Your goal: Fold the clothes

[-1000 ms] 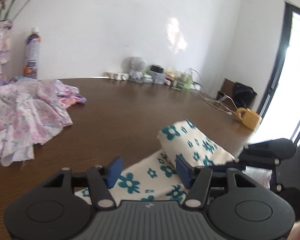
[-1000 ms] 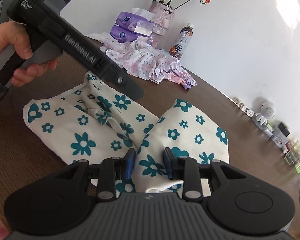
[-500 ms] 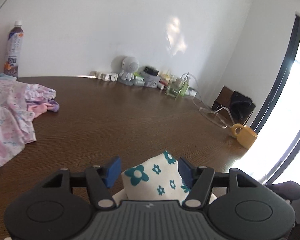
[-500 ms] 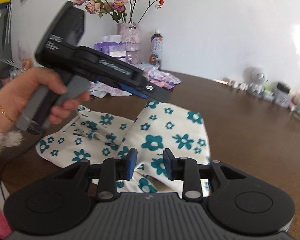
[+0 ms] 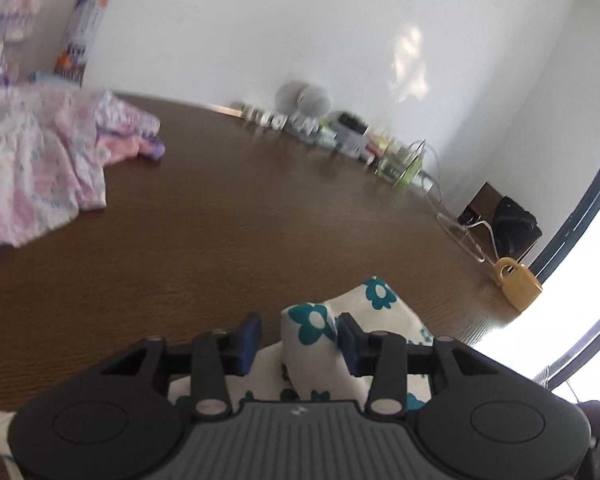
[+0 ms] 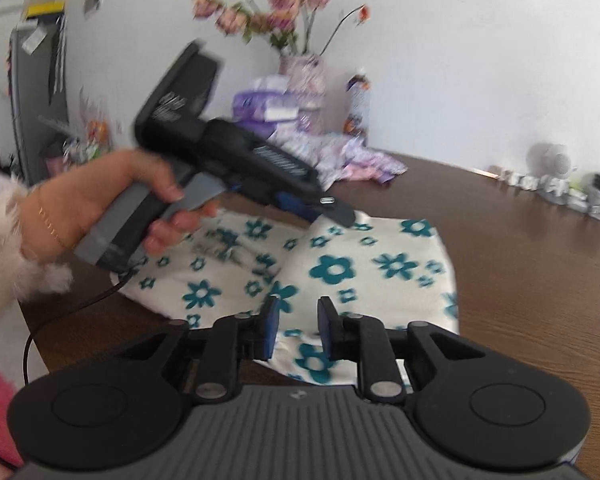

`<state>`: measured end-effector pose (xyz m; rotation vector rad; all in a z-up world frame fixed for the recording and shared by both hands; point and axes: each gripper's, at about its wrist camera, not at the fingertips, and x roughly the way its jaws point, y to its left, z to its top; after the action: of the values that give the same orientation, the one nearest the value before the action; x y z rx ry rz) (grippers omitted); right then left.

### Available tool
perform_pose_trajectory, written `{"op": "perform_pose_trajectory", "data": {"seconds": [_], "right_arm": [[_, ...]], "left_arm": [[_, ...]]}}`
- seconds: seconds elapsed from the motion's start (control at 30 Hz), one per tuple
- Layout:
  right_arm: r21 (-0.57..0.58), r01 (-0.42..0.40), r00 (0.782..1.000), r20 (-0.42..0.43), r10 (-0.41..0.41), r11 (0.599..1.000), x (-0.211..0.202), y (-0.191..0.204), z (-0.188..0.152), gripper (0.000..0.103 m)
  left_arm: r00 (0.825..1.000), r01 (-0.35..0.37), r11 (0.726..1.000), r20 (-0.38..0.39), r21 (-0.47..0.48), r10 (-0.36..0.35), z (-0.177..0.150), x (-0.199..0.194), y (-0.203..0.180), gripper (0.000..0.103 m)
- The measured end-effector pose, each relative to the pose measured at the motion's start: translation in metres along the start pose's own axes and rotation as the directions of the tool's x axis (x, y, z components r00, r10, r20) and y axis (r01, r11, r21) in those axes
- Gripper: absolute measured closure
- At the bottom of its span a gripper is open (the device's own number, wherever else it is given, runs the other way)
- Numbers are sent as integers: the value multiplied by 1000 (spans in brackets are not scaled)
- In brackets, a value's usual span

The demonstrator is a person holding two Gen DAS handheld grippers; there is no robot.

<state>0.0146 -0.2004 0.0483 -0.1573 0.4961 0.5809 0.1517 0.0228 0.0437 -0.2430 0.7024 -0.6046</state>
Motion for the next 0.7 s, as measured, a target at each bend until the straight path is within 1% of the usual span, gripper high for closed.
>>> {"op": "perform_pose_trajectory", "data": {"seconds": [0.03, 0.07, 0.1, 0.13, 0.17, 0.23, 0.27, 0.3, 0.4, 0.43, 0.47, 0.5, 0.53, 0.57, 0.63, 0.67, 0.7], "right_arm": [[2, 29, 1000, -6, -29, 1000, -7, -6, -3, 74], [3, 59, 998, -11, -59, 998, -13, -12, -7, 65], [4, 88, 996, -17, -88, 996, -20, -18, -10, 60], [5, 117, 993, -25, -117, 993, -26, -24, -14, 59], [4, 138, 989, -44, -138, 990, -26, -29, -19, 58], [21, 150, 986, -76, -148, 988, -24, -38, -27, 58], [31, 135, 988, -79, -133, 990, -21, -42, -29, 57], [40, 121, 990, -80, -117, 992, -18, -44, -30, 57], [27, 92, 994, -64, -90, 995, -6, -45, -32, 54], [15, 88, 994, -59, -87, 996, -2, -43, -32, 54], [2, 87, 995, -56, -87, 996, 3, -40, -32, 54], [-13, 94, 994, -55, -94, 996, 6, -38, -31, 53], [-25, 105, 993, -53, -106, 994, 9, -35, -31, 53], [-28, 116, 992, -50, -117, 993, 11, -34, -31, 53], [0, 122, 992, -41, -122, 992, 13, -34, -31, 55], [20, 117, 992, -40, -116, 993, 15, -36, -31, 60], [34, 111, 993, -38, -110, 993, 15, -36, -31, 62]], "left_arm": [[1000, -14, 999, 20, 32, 13, -2, -9, -7, 48], [999, -21, 997, 40, 80, 18, -6, -19, -17, 42], [999, -13, 991, 50, 135, 7, -11, -28, -28, 35], [999, 4, 982, 45, 191, -13, -17, -36, -40, 30], [999, 28, 969, 32, 246, -37, -25, -41, -53, 21], [997, 78, 934, -2, 349, -83, -44, -48, -77, 20], [996, 93, 916, -21, 390, -91, -53, -49, -88, 20], [997, 83, 902, -31, 424, -77, -61, -48, -98, 20], [1000, -1, 859, -24, 513, 16, -84, -40, -122, 21], [998, -41, 844, -11, 535, 55, -91, -36, -128, 22], [994, -93, 829, 12, 551, 104, -97, -31, -132, 31], [988, -143, 817, 35, 559, 149, -102, -26, -133, 36], [983, -179, 814, 58, 552, 176, -104, -24, -132, 48], [979, -201, 819, 80, 537, 188, -106, -24, -131, 54], [974, -227, 830, 114, 510, 196, -108, -25, -128, 61], [972, -237, 835, 129, 496, 199, -109, -26, -127, 67], [970, -243, 841, 140, 483, 200, -110, -27, -126, 74]]}}
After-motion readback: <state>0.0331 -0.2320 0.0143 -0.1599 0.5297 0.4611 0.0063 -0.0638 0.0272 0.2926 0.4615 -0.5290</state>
